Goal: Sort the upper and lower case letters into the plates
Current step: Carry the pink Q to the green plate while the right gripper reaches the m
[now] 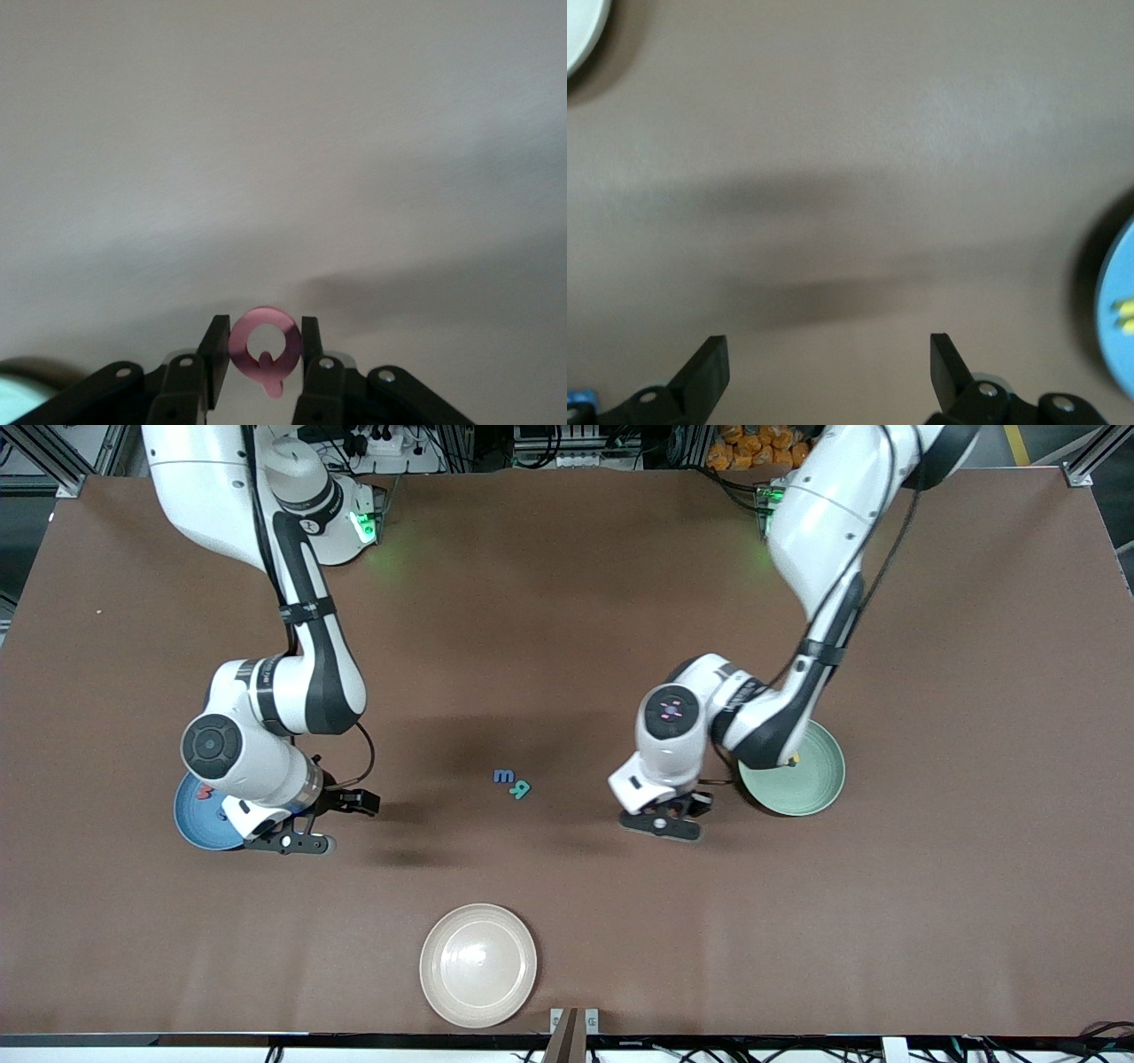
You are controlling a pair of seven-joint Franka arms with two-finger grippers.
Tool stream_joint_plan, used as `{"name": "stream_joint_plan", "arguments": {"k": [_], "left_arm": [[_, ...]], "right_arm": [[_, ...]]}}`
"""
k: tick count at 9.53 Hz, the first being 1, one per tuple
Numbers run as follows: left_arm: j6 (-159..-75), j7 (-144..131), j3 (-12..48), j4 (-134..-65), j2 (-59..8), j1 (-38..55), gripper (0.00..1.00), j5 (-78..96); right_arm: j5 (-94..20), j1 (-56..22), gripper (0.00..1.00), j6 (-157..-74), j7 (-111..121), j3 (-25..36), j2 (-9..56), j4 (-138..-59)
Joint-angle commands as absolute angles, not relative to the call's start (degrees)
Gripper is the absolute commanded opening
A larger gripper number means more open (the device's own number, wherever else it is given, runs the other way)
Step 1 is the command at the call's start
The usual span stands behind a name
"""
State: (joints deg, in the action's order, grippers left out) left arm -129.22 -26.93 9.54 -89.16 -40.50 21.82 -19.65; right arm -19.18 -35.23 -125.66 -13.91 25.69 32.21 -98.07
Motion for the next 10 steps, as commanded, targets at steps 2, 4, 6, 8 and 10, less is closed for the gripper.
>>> {"name": "stream_joint_plan", "arguments": {"k": [2,4,6,8,10], "left_arm": [[-129.29,-20.84,11.87,-109.38,-25.26,14.69,0.13,-18.37],[-129.9,-19.95,11.95,-117.82,-18.67,11.87,0.15,-18.81],[-131.13,-17.25,11.95,-122.94,-13.73,10.04,0.15,-18.98],[-135.76,-13.98,12.04,-127.85,-11.44,6.69,0.18,-18.98],[-142.87,-12.58,12.04,-131.91,-11.34,3.98,0.18,-18.98]], "right_arm": [[-19.69,-35.77,1.0,-124.11,-35.27,24.44,32.96,-96.77],[-19.95,-37.35,1.0,-121.55,-49.33,24.43,33.31,-96.68],[-20.21,-38.83,1.0,-121.29,-60.14,24.43,34.71,-97.12],[-22.13,-41.04,1.0,-122.69,-69.4,24.43,37.34,-96.68],[-24.87,-42.18,1.0,-126.55,-74.15,24.52,38.23,-96.68]]}}
